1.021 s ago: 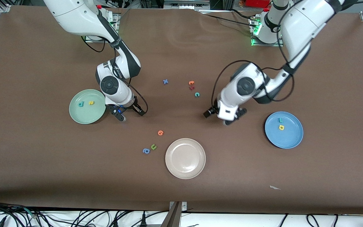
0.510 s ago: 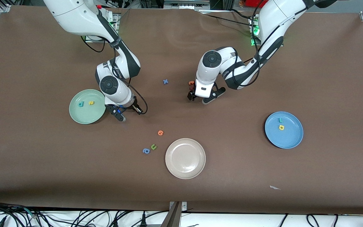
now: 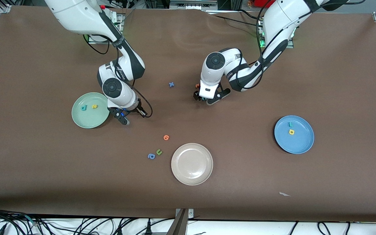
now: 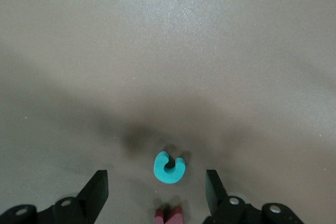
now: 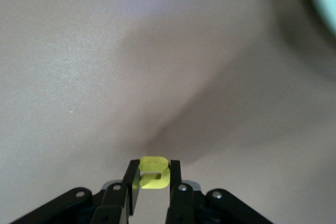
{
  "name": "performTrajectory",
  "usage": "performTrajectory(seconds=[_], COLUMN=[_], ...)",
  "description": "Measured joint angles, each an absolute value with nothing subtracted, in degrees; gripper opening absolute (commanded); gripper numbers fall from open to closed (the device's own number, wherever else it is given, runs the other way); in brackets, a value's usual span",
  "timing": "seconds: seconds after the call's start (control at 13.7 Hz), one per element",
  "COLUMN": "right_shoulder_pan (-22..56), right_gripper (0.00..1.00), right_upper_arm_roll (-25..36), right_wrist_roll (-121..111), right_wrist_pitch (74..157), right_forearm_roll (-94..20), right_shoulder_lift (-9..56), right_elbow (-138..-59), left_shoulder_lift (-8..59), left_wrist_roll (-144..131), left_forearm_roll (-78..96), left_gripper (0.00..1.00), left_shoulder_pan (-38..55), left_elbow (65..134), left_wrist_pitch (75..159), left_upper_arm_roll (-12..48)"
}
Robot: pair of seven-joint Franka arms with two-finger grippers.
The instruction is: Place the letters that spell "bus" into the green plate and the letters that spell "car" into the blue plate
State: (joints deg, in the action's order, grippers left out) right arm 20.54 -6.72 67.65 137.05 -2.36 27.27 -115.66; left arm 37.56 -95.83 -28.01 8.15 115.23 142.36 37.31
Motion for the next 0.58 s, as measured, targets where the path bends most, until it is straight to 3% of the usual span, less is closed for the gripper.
performTrajectory(seconds=[0.29, 0.44, 0.58], right_shoulder_pan=[20.5, 20.4, 20.3], right_gripper=[0.19, 0.15, 0.15], right_upper_arm_roll=[-2.0, 2.1, 5.7], right_wrist_roll=[59.4, 52.2, 45.5], right_wrist_pitch=[120.4, 116.5, 116.3], right_forearm_roll=[-2.3, -2.3, -2.3], right_shoulder_lift=[19.2, 17.3, 17.0], right_elbow=[-113.6, -113.8, -115.6], left_shoulder_lift=[39.8, 40.1, 40.1], left_wrist_roll=[-107.2, -110.0, -110.1], left_forearm_roll=[-38.8, -40.6, -40.6], left_gripper=[0.67, 0.66, 0.57], left_shoulder_pan=[8.5, 8.6, 8.6], left_elbow=[115.2, 115.2, 115.2], left_wrist_pitch=[144.4, 144.5, 144.6], left_upper_arm_roll=[37.3, 37.4, 37.5])
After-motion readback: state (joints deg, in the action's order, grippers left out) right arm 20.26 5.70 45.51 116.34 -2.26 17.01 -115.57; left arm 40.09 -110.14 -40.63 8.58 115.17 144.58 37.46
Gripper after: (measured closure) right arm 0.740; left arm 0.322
